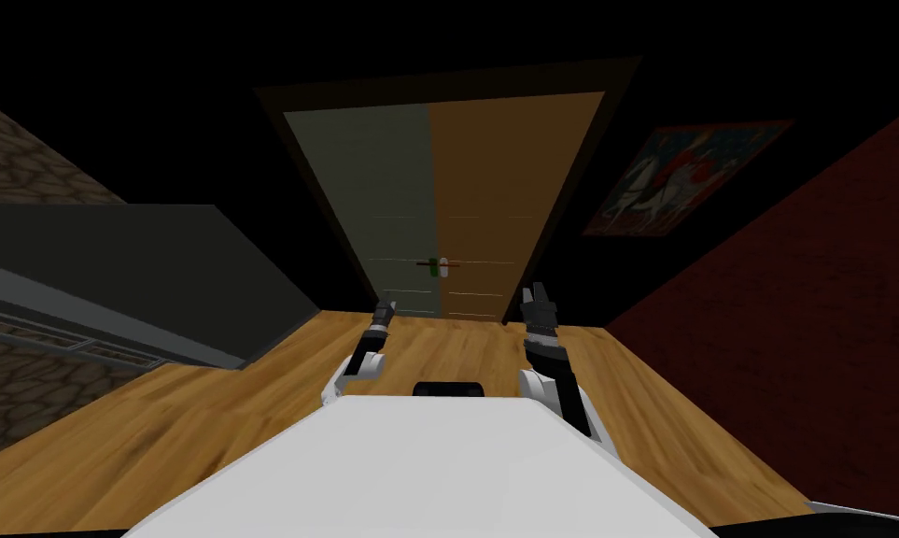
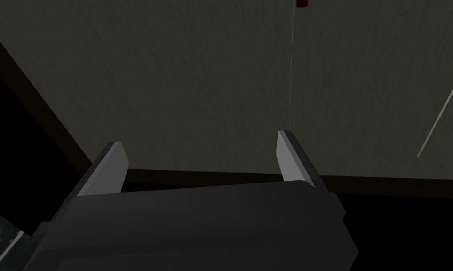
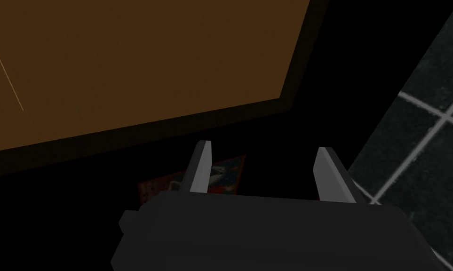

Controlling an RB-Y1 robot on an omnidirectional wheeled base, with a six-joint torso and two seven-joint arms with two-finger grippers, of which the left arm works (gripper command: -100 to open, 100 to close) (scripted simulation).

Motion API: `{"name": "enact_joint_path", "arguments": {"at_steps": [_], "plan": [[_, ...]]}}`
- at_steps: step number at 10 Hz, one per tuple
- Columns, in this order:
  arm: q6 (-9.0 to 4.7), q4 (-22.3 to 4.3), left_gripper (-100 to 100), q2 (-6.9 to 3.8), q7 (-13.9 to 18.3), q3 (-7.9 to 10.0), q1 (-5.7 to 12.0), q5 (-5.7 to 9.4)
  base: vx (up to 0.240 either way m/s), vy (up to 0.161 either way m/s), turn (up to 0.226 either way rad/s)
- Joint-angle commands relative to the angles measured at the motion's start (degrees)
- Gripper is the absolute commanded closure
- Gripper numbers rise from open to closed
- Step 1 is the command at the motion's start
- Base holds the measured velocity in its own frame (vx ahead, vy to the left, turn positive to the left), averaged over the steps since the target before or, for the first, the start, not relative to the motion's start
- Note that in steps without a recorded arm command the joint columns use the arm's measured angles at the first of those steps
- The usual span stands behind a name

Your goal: Pull the door open

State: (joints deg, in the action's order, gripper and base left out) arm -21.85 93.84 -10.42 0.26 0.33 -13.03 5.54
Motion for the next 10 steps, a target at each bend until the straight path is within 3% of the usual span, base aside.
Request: {"name": "enact_joint_path", "arguments": {"at_steps": [1, 10], "plan": [[0.1, -1.9, -100, -0.66, 0.5, 0.24, 0.87, 0.56, 0.123, -0.025, -0.087], [1.59, -12.0, -100, -3.47, 2.6, 1.44, 6.3, 3.48, 0.122, -0.021, -0.092]]}}
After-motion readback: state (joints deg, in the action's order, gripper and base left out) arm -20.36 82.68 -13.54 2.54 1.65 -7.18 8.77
